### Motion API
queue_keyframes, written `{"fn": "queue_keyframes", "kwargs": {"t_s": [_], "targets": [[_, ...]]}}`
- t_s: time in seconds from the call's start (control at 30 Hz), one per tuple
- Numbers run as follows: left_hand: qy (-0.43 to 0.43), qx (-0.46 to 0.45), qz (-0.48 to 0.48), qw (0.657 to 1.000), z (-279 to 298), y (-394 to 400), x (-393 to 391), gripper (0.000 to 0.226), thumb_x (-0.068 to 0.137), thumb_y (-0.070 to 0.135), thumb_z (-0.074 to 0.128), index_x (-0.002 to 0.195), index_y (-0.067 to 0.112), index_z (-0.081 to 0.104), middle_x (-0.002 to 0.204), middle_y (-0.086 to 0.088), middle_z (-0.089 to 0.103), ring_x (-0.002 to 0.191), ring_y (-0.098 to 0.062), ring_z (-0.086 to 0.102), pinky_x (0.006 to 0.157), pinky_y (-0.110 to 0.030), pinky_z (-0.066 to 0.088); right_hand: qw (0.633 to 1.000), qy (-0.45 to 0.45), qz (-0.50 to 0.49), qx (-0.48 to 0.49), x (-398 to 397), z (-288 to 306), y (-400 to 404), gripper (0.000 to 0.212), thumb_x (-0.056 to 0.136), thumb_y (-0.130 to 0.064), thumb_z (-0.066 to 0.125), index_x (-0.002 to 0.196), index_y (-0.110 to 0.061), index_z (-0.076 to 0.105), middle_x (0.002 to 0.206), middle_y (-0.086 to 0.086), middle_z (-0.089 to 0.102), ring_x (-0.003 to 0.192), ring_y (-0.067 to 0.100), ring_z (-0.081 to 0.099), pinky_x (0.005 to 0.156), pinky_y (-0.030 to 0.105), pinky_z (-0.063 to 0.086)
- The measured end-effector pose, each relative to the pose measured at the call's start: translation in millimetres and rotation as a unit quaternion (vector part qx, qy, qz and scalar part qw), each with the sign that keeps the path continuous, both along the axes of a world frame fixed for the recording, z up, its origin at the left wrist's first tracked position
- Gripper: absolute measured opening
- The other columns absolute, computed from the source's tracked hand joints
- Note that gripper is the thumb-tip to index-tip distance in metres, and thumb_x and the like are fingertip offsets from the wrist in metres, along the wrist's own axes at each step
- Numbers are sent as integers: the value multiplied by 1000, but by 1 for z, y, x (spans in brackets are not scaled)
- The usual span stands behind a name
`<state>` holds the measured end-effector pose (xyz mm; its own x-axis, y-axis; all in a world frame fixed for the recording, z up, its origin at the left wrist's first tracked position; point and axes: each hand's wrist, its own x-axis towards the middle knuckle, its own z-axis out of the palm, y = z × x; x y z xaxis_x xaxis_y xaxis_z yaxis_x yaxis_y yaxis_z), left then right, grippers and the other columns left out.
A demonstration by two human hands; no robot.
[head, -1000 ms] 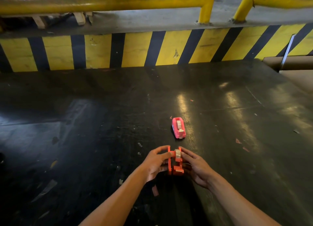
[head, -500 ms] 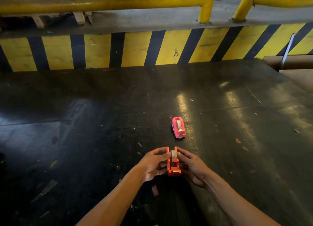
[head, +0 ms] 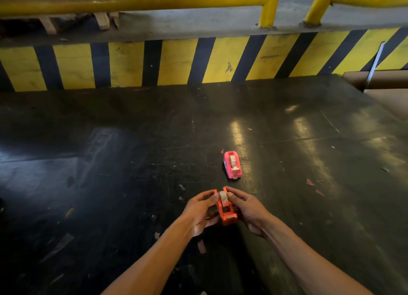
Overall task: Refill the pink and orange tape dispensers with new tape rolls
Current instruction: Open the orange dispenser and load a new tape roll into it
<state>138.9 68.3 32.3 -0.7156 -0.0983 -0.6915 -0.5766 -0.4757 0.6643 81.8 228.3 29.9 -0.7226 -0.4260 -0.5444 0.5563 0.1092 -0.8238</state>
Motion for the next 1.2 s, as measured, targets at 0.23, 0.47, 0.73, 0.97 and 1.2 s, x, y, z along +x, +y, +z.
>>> {"fn": "queue_keyframes", "kwargs": {"t_s": [0.23, 0.47, 0.73, 0.97, 1.2], "targets": [[-9, 46, 119, 992, 0, -13, -10, 30, 97, 9, 62, 126, 12, 56, 111, -22, 74, 92, -35, 78, 91, -56, 59, 952, 223, 121, 173, 9, 8, -4, 79, 79, -50, 74, 146, -26, 41, 132, -6, 50, 121, 17, 54, 96, 30, 50], [8, -135, -53, 989, -21, -18, 6, 66, 90, 17, 73, 146, 25, 40, 136, -12, 61, 116, -26, 66, 91, -41, 56, 911, 279, 165, 253, 6, -12, 2, 46, 88, -35, 69, 130, -25, 54, 125, -3, 58, 111, 13, 55, 94, 28, 46], [93, -543, -378, 744, -31, -32, 11, 58, 87, 28, 75, 140, 32, 54, 141, 4, 58, 134, -17, 50, 113, -46, 39, 876, 282, 266, 288, 8, -41, 16, 43, 91, -28, 64, 132, -30, 49, 131, -1, 58, 122, 15, 52, 107, 34, 40], [86, -588, -376, 711, -40, -35, 7, 50, 86, 37, 74, 133, 37, 59, 128, 7, 65, 123, -17, 57, 106, -43, 41, 846, 365, 195, 336, 4, -52, 6, 33, 90, -49, 57, 117, -31, 59, 129, -4, 58, 129, 16, 45, 107, 40, 40], [88, -584, -368, 718, -40, -34, 6, 48, 86, 37, 75, 132, 37, 61, 128, 6, 67, 122, -19, 58, 107, -44, 43, 828, 304, 227, 413, 8, -38, -24, 44, 96, -53, 42, 111, -23, 72, 154, 9, 38, 147, 27, 20, 115, 51, 28]]}}
